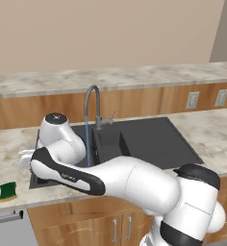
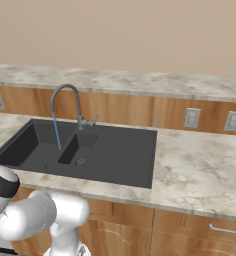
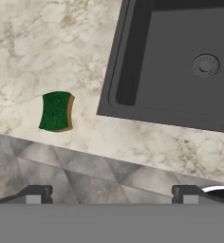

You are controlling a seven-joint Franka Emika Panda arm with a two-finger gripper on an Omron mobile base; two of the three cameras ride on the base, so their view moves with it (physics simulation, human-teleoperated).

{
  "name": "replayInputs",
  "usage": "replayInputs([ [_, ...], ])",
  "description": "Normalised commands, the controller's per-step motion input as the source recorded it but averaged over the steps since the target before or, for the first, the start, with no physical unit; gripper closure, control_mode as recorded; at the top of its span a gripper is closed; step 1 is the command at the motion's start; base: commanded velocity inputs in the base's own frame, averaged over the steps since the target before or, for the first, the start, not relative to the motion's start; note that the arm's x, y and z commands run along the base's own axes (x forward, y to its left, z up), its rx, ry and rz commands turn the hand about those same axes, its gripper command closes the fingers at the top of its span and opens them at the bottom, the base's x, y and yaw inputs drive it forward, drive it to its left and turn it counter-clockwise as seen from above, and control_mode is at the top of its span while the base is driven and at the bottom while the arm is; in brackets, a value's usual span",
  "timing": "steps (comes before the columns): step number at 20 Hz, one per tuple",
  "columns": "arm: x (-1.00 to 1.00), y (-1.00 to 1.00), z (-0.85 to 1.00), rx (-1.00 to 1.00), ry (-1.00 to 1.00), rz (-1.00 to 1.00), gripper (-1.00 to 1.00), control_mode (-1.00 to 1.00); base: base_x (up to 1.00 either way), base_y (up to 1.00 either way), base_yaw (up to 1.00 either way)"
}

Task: Soak the sponge with water for a few seconds and then drop it inside the sink.

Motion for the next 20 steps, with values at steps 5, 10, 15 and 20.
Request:
replayInputs([
  [5,0.20,0.28,-0.13,0.00,0.05,0.00,-1.00,-1.00,0.00,0.00,0.00],
  [10,0.21,0.24,-0.02,0.00,0.03,0.00,-1.00,-1.00,0.00,0.00,0.00],
  [15,0.08,0.30,-0.10,-0.01,0.00,0.00,-1.00,-1.00,0.00,0.00,0.00],
  [20,0.00,0.40,-0.05,-0.07,-0.02,0.00,-1.00,-1.00,0.00,0.00,0.00],
])
